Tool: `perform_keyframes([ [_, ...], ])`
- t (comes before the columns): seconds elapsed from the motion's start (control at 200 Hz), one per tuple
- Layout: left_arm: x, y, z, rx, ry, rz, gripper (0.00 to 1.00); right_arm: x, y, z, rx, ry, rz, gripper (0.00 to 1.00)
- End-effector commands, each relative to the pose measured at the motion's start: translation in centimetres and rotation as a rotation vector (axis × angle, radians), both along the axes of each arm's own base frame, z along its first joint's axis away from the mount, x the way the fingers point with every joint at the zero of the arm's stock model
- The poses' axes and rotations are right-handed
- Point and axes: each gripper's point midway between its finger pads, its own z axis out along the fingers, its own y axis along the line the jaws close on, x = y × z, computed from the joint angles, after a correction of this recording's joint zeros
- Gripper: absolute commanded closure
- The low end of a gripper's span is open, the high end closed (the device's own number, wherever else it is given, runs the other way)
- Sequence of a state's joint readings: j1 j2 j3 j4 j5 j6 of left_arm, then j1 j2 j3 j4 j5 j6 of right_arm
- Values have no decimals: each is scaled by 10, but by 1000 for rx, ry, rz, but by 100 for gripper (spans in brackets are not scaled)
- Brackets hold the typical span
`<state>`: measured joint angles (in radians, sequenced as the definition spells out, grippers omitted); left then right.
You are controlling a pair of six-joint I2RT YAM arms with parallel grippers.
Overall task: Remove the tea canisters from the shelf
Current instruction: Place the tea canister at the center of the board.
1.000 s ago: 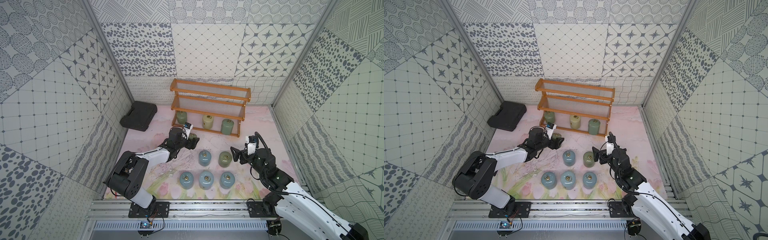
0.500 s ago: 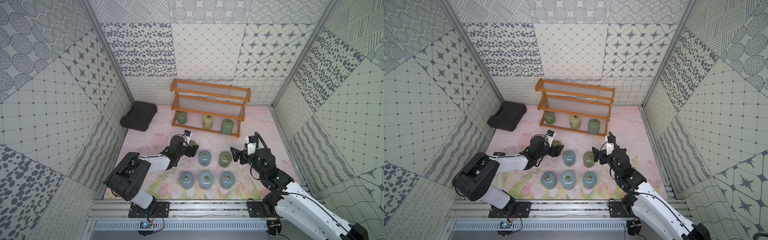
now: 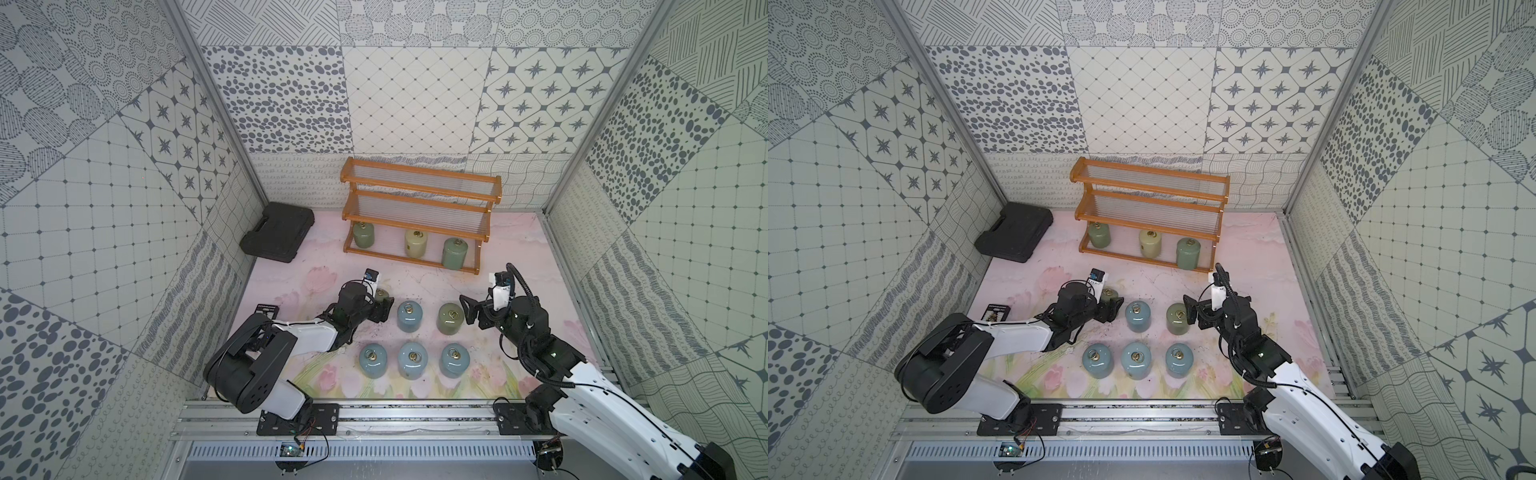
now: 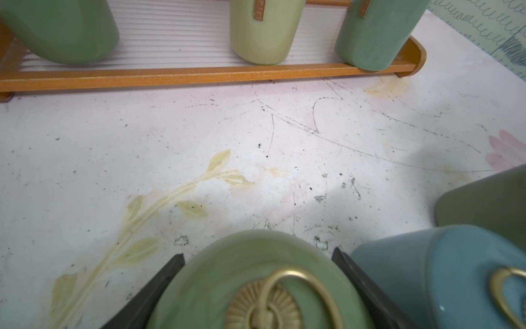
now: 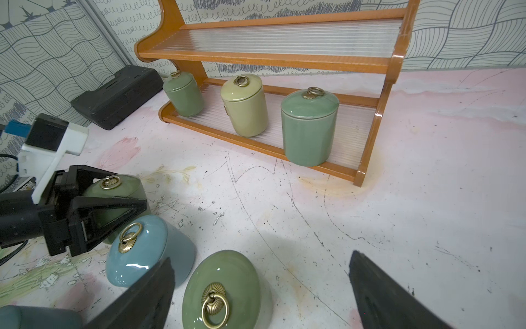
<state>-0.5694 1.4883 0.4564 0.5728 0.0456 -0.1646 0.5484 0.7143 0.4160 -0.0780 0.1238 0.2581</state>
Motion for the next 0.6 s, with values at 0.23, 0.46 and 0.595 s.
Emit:
perform_keyframes([
  [0.23, 9, -5, 21, -54, -105, 38, 32, 2, 1, 2, 18, -21, -2, 0],
  [0.46, -1, -4, 13, -45, -102, 59, 28, 3, 0, 1, 13, -21, -7, 1],
  [0.595, -8, -1, 8, -30, -93, 64, 24, 3, 1, 0, 12, -18, -4, 0],
])
